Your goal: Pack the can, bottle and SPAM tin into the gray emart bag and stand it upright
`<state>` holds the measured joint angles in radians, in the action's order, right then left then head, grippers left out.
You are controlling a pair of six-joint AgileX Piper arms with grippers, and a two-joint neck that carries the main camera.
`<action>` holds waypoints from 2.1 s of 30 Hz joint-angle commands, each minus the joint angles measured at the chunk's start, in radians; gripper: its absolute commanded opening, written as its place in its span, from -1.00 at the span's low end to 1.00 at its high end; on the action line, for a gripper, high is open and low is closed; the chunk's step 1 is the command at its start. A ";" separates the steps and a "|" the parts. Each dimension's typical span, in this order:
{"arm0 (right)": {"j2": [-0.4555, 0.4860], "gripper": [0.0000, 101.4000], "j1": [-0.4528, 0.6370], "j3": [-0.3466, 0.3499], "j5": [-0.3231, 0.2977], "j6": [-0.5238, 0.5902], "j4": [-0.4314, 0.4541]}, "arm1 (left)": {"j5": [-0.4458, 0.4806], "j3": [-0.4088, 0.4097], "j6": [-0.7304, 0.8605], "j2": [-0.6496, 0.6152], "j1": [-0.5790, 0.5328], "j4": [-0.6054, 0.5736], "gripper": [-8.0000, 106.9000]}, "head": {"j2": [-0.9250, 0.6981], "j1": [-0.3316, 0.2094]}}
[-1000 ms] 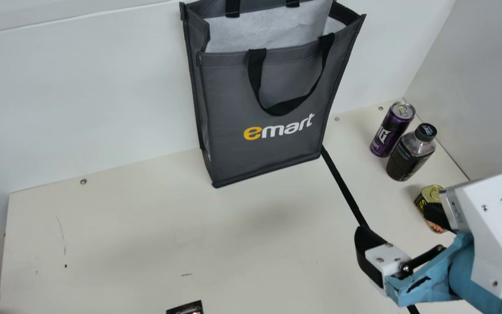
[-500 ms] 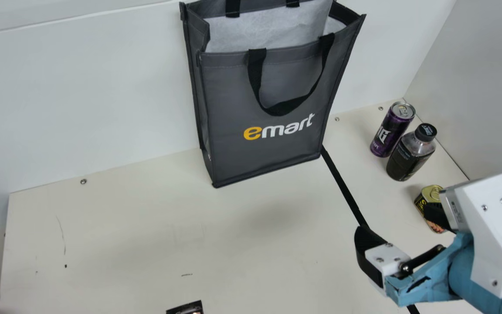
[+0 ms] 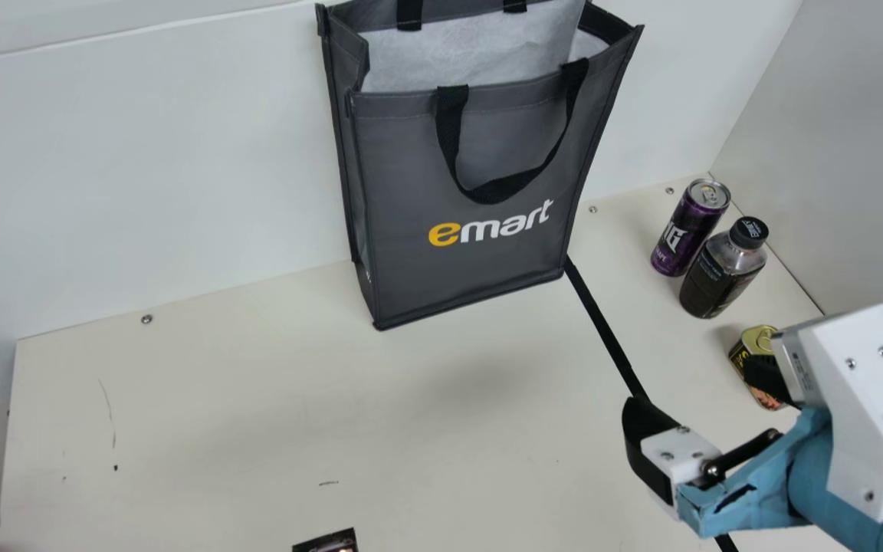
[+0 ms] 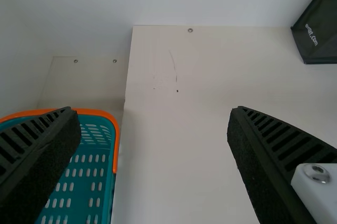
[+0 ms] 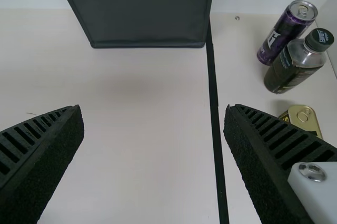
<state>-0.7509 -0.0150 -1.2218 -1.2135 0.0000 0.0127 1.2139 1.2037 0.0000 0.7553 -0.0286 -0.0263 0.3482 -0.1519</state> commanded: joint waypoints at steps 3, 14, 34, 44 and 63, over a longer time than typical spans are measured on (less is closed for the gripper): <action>-0.014 0.87 0.000 -0.008 0.002 0.001 -0.007 | 0.000 0.000 0.000 0.000 0.000 0.000 0.71 | 0.001 -0.023; -0.065 0.87 0.015 -0.060 0.004 0.033 -0.021 | 0.000 0.000 0.000 0.000 0.000 0.000 0.71 | 0.001 -0.023; -0.194 0.87 0.057 -0.226 0.006 0.153 -0.059 | 0.000 0.000 0.000 0.000 0.000 0.000 0.71 | 0.001 -0.023; -0.272 0.87 0.080 -0.325 0.004 0.230 -0.075 | 0.000 0.000 0.000 0.000 0.000 0.000 0.71 | 0.001 -0.023; -0.456 0.87 0.110 -0.558 -0.006 0.391 -0.110 | 0.000 0.000 0.000 0.000 0.000 0.000 0.71 | 0.001 -0.023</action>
<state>-1.1972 0.0933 -1.7653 -1.2205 0.3821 -0.0960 1.2139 1.2037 0.0000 0.7553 -0.0286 -0.0263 0.3467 -0.1519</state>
